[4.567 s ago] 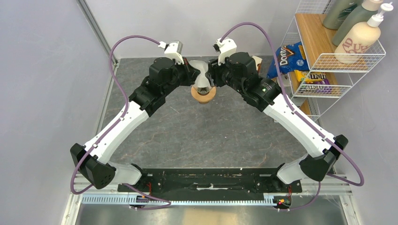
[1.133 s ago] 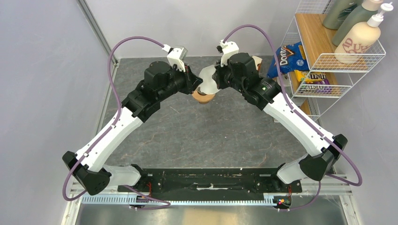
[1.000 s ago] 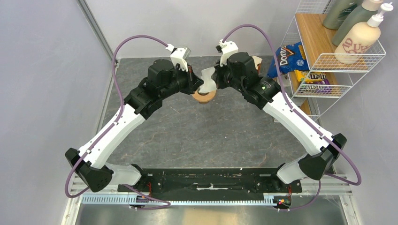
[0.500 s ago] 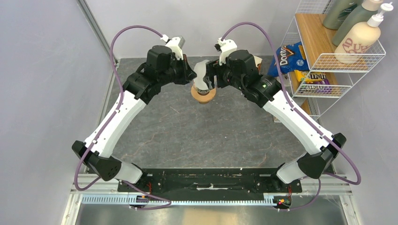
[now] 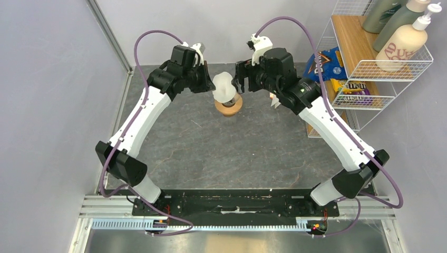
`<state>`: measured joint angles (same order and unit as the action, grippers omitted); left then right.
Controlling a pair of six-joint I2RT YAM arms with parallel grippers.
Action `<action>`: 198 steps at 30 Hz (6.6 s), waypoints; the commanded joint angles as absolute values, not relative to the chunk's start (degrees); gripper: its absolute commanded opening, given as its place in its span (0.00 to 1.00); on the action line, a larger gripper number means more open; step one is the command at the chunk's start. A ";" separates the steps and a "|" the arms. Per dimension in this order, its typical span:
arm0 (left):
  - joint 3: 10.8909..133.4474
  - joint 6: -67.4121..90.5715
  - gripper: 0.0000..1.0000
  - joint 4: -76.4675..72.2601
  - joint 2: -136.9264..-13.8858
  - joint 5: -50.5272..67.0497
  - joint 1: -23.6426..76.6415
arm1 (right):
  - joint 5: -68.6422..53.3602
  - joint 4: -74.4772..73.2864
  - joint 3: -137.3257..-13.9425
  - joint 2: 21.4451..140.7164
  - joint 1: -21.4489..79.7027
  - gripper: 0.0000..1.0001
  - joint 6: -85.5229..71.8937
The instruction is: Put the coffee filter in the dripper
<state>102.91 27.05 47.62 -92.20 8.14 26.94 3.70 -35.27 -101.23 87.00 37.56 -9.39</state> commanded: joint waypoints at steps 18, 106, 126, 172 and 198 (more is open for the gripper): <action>110.57 31.33 0.05 51.30 -104.44 16.97 24.37 | 1.44 -38.18 -105.98 89.54 32.59 0.87 -8.45; 90.70 25.56 0.58 41.75 -80.28 25.05 3.61 | -6.31 -59.17 -134.64 126.41 37.52 0.12 19.68; 89.78 25.40 0.58 41.46 -79.76 24.87 3.59 | -7.79 -60.51 -135.18 130.77 37.53 0.11 22.65; 96.07 17.29 0.88 42.37 -84.63 28.00 3.58 | -10.20 -52.50 -138.16 114.12 35.93 0.12 14.81; 116.18 -4.50 0.94 62.69 -97.05 17.69 5.35 | -13.63 -31.52 -80.88 75.31 24.70 0.59 -2.22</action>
